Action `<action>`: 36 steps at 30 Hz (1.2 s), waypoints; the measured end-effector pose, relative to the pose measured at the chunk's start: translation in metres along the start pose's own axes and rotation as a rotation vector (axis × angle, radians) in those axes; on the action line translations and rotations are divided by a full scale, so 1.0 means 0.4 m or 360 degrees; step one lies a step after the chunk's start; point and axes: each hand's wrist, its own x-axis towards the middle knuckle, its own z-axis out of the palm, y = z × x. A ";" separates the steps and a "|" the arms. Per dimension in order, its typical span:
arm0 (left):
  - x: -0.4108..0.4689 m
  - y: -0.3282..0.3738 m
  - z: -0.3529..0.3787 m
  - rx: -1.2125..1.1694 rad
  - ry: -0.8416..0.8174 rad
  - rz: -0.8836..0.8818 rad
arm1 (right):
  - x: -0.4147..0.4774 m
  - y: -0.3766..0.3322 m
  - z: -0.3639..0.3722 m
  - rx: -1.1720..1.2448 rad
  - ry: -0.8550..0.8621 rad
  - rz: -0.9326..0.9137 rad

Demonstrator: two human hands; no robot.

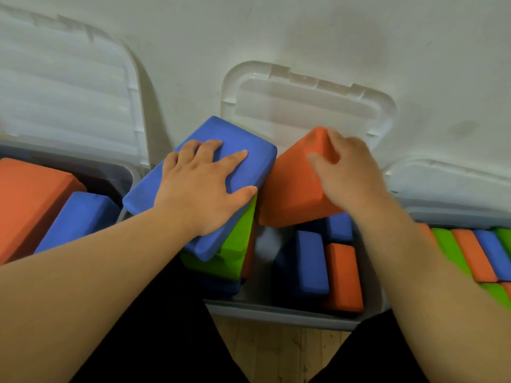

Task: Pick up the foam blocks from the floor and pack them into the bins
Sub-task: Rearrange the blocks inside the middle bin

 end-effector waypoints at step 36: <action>-0.033 -0.020 -0.048 -0.0120 -0.0032 -0.0271 | -0.209 0.018 0.215 0.1063 -0.0563 0.0464</action>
